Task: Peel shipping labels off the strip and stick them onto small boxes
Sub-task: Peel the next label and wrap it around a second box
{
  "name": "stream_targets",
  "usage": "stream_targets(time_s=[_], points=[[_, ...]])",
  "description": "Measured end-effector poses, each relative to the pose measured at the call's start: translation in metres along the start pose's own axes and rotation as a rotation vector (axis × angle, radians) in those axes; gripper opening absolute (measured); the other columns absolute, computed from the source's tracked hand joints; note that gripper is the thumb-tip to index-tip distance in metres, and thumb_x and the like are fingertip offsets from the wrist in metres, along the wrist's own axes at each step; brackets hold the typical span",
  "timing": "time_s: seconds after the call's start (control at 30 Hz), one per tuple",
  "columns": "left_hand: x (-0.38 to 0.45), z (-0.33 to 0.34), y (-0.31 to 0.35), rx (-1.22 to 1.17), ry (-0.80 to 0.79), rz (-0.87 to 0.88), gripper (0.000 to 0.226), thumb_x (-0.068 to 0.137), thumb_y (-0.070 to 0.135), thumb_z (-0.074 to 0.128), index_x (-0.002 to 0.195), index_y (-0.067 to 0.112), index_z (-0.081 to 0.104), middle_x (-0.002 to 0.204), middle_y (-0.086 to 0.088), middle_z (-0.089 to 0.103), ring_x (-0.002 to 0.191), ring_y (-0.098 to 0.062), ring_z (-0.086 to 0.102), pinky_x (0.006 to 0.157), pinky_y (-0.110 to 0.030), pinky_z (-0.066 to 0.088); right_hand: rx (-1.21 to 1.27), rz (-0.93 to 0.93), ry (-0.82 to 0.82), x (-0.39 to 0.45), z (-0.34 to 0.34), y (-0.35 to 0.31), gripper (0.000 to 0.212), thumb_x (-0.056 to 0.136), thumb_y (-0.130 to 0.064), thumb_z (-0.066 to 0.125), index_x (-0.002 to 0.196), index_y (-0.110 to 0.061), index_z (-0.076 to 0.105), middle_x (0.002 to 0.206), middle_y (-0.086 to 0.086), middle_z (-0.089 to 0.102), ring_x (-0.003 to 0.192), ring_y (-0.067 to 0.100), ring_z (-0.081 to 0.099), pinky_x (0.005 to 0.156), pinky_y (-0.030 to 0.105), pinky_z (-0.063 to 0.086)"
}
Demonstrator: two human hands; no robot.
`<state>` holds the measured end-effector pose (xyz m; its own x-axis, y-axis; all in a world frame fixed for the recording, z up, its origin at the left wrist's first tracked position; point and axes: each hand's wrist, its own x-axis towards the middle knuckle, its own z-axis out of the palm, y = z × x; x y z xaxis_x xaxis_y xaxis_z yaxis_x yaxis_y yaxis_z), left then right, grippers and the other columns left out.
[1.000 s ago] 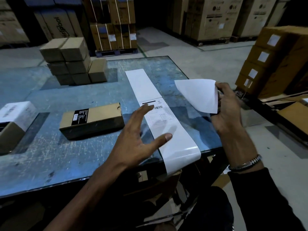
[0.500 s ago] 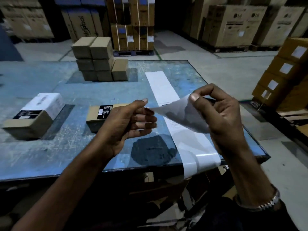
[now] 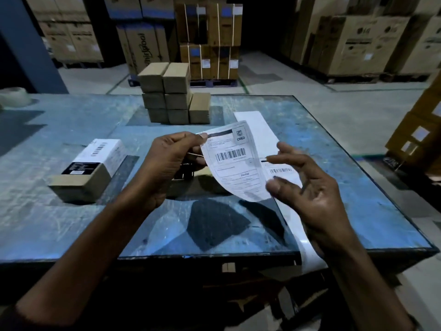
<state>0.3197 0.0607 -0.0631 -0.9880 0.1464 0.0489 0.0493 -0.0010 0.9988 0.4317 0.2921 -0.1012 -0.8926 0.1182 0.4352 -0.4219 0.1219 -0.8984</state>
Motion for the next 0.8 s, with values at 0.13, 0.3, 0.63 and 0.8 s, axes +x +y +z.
stream_targets(time_s=[0.13,0.3,0.63,0.8], points=[[0.021,-0.007,0.002,-0.001,-0.040,-0.003,0.028,0.101,0.019,0.068,0.106,-0.007,0.075,0.083,-0.010,0.076,0.067,-0.018,0.068,0.059,-0.020,0.056,0.139,0.155,0.221,0.000,0.015,0.012,0.030,0.078,-0.046,0.087,0.101,-0.028,0.081,0.121,0.002,0.078,0.116,0.018,0.072,0.090,0.045,0.064],[0.047,-0.018,-0.002,-0.069,-0.156,-0.063,0.023,0.101,0.022,0.067,0.110,0.006,0.081,0.076,0.000,0.069,0.067,-0.015,0.061,0.069,-0.026,0.052,0.157,0.398,0.292,0.000,0.030,0.018,0.044,0.084,-0.030,0.081,0.124,-0.018,0.069,0.113,0.003,0.081,0.105,0.015,0.078,0.084,0.039,0.066],[0.073,-0.033,-0.010,0.014,-0.300,-0.041,0.019,0.101,0.021,0.069,0.092,0.011,0.082,0.083,-0.008,0.078,0.069,-0.016,0.068,0.067,-0.024,0.060,0.281,0.505,0.307,0.006,0.049,0.019,0.042,0.077,-0.018,0.083,0.118,-0.014,0.075,0.105,0.022,0.078,0.087,0.019,0.071,0.070,0.032,0.051],[0.078,-0.042,-0.018,0.371,-0.266,0.197,0.023,0.101,0.032,0.071,0.091,0.016,0.085,0.088,0.004,0.083,0.083,-0.012,0.077,0.069,-0.017,0.055,0.297,0.514,0.349,0.003,0.051,0.027,0.050,0.071,-0.017,0.091,0.119,-0.016,0.076,0.114,0.044,0.063,0.093,0.033,0.066,0.070,0.036,0.053]])
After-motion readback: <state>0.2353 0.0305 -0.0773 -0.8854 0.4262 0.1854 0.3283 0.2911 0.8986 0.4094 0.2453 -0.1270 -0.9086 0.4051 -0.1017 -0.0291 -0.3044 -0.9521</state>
